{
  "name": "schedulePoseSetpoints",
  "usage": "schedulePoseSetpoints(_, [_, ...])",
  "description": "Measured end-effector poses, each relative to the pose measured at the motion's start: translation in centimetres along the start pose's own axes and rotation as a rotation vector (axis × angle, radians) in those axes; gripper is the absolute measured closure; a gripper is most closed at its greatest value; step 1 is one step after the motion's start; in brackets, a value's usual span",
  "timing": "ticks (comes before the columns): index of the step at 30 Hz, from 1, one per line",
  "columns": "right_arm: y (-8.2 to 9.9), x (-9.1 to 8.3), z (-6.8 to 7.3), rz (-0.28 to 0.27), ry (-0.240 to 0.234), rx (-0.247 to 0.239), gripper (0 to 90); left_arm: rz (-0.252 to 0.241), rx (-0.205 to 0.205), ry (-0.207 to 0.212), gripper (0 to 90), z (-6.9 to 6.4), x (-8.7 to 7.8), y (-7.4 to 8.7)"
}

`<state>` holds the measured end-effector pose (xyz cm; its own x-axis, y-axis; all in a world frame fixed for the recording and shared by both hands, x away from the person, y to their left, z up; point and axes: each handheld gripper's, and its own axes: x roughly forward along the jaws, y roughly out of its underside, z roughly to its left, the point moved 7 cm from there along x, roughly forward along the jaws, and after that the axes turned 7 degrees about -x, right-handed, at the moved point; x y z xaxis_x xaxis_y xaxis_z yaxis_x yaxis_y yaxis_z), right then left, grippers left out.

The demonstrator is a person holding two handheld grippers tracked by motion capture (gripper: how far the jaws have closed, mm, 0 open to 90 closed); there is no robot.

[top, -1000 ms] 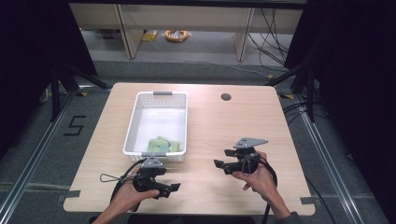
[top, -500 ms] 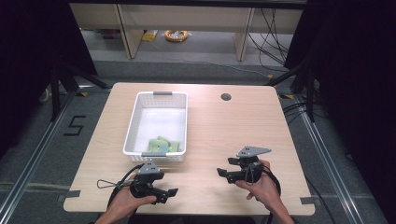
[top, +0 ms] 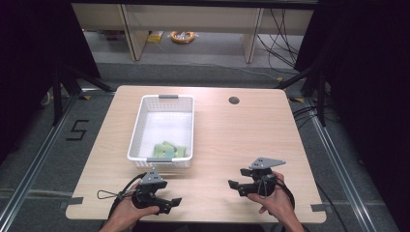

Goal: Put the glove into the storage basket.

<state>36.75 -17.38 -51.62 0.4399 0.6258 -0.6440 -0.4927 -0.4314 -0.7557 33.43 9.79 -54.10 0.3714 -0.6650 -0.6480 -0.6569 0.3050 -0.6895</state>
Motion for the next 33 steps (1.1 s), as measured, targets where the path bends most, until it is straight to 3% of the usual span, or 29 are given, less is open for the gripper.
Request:
schedulePoseSetpoints(2, [0.1, -0.1, -0.1, -0.011, 0.006, 0.000, 28.0, -0.018, -0.017, 0.004, 16.2, -0.1, 0.0, 0.0])
schedulePoseSetpoints(4, [0.2, -0.4, 0.3, -0.013, 0.007, 0.059, 21.0, -0.026, -0.030, 0.007, 16.2, -0.1, 0.0, 0.0])
schedulePoseSetpoints(5, [0.2, -0.4, 0.0, -0.028, 0.008, 0.015, 17.8, -0.026, -0.030, 0.007, 16.2, -0.1, 0.0, 0.0])
schedulePoseSetpoints(7, [0.4, -0.4, 0.1, -0.031, 0.005, 0.020, 15.4, -0.031, -0.037, 0.006, 16.1, -0.1, 0.0, 0.0])
schedulePoseSetpoints(8, [0.6, -0.6, 0.3, -0.021, 0.014, 0.048, 15.9, -0.030, -0.043, 0.004, 16.1, -0.1, 0.0, 0.1])
schedulePoseSetpoints(12, [1.5, -0.8, 0.4, -0.022, 0.008, 0.026, 15.8, -0.033, -0.041, 0.006, 15.8, -0.2, 0.0, 0.2])
schedulePoseSetpoints(13, [1.7, -0.9, 0.7, -0.014, 0.002, 0.059, 15.9, -0.023, -0.032, 0.002, 15.7, -0.2, 0.0, 0.3])
schedulePoseSetpoints(14, [1.8, -1.0, 0.3, -0.019, 0.015, 0.023, 15.8, -0.025, -0.023, 0.001, 15.7, -0.2, 0.0, 0.3])
schedulePoseSetpoints(20, [3.0, -1.3, 0.7, 0.006, 0.025, 0.053, 15.9, -0.013, -0.019, -0.011, 15.7, -0.4, 0.0, 0.6])
schedulePoseSetpoints(21, [3.2, -1.4, 0.7, 0.013, 0.028, 0.054, 15.9, 0.004, 0.010, -0.025, 15.8, -0.1, -0.1, 0.7])
schedulePoseSetpoints(23, [3.5, -1.6, 0.4, 0.019, 0.052, 0.018, 15.9, -0.014, 0.005, -0.015, 15.7, -0.4, 0.0, 0.7])
schedulePoseSetpoints(25, [3.7, -1.7, 0.5, 0.021, 0.047, 0.017, 15.9, -0.006, 0.010, -0.018, 15.8, -0.4, -0.1, 0.7])
schedulePoseSetpoints(26, [3.9, -1.8, 0.6, 0.024, 0.023, 0.016, 15.9, 0.011, 0.026, -0.018, 15.7, -0.4, -0.2, 0.9])
schedulePoseSetpoints(27, [4.0, -1.9, 0.6, 0.024, 0.033, 0.016, 15.9, -0.007, 0.009, -0.013, 15.7, -0.6, -0.1, 0.9])
schedulePoseSetpoints(30, [4.6, -2.2, 0.8, 0.036, 0.058, 0.033, 15.9, 0.011, 0.032, -0.015, 15.8, -0.5, -0.2, 1.1])
schedulePoseSetpoints(31, [4.7, -2.3, 0.9, 0.040, 0.057, 0.045, 15.9, -0.003, 0.019, -0.017, 15.7, -0.6, -0.1, 1.1])
schedulePoseSetpoints(33, [4.9, -2.4, 0.7, 0.034, 0.050, 0.018, 15.9, -0.004, 0.018, -0.014, 15.8, -0.7, -0.1, 1.2])
